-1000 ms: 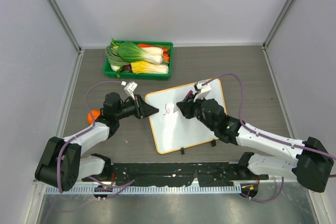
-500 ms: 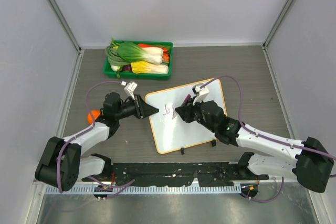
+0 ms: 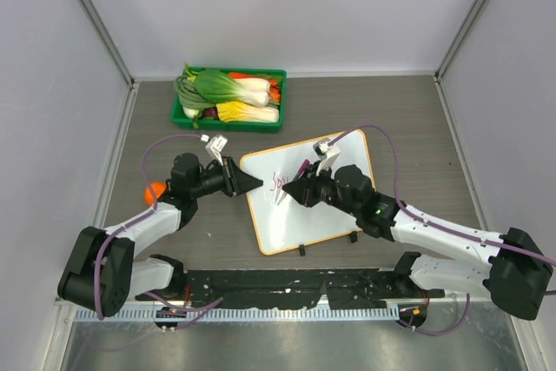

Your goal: Write a sentence on the whiteboard

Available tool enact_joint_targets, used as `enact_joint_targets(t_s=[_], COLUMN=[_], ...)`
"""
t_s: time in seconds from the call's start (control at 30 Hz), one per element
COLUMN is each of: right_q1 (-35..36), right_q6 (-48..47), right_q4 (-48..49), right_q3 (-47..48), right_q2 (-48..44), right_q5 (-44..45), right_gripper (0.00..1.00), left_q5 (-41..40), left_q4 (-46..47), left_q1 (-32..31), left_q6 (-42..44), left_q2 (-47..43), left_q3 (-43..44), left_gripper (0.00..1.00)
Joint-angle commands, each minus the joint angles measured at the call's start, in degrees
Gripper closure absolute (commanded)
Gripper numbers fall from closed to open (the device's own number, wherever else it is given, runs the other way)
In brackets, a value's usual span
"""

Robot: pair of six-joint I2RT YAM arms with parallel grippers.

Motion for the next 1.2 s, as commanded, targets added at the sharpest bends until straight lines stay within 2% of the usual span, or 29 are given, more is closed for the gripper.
enact_joint_targets(t_s=[0.0,0.4,0.63,1.17], right_q1=[-2.17,-13.16,-13.43,-13.25], right_q6=[1.17,-0.32,-0.23,-2.52], right_q4=[4.02,1.12,1.9,1.29], right_q3=[3.96,4.58,3.44,2.3], right_q2=[-0.28,-3.44,-5.73,-4.41], right_q5=[-2.45,-1.92,-2.8,5.2], right_gripper=[0.99,0.99,0.99,1.0], left_q5=[-7.39,-7.39,-7.48,-7.48], left_q4=[-4.73,-4.82,-4.82,-4.64], left_q1=[-0.2,-0.11,-0.11,-0.11], left_q6=[9.63,9.63,9.63,9.54], left_q2=[1.15,1.06,1.15,1.58], left_q3=[-1.78,-1.78,-1.69,-1.6], left_gripper=[1.0,1.0,1.0,1.0])
